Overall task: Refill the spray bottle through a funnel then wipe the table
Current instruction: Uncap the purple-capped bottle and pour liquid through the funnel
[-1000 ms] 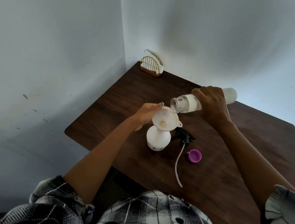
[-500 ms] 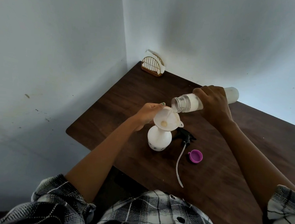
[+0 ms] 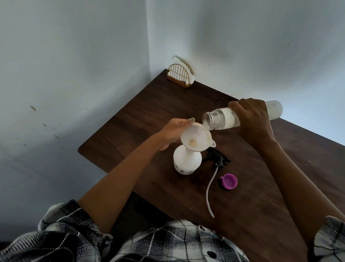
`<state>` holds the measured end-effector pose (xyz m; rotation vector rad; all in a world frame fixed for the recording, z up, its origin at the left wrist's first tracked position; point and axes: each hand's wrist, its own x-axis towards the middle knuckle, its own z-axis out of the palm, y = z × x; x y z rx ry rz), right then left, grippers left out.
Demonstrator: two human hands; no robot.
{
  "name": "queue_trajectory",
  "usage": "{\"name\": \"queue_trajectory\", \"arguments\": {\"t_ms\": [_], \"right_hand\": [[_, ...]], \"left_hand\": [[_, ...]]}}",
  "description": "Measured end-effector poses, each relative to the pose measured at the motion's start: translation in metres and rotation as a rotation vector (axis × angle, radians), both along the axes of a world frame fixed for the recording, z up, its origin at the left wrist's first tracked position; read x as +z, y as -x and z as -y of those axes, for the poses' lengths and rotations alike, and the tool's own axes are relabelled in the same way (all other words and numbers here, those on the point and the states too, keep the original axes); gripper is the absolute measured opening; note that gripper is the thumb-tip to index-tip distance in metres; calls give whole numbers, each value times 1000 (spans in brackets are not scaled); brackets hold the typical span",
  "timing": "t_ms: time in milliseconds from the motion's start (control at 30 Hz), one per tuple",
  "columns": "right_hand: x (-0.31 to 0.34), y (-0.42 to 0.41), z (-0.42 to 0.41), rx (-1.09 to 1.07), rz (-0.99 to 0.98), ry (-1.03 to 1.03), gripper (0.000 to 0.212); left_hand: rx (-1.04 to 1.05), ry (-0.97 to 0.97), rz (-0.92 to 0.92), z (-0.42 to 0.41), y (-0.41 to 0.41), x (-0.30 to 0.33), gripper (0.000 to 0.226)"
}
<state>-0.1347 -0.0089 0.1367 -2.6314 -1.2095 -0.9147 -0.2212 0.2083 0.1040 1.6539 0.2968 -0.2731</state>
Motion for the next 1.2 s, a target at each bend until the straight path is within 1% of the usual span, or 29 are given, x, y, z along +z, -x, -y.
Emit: {"name": "queue_trajectory", "arguments": {"t_ms": [467,900,1100,1200], "right_hand": [[4,2,-1,12,-9,-7,40],[4,2,-1,-2,13,-6,36],[3,2,-1,6,18,-3,38],[3,2,-1,8,18,-4,39]], "left_hand": [[6,-12,-9,1,1,2,27],[13,14,-14,2,1,2,33],[14,17,-11,1,1,1,35],[16,12,-12,2,1,2,33]]}}
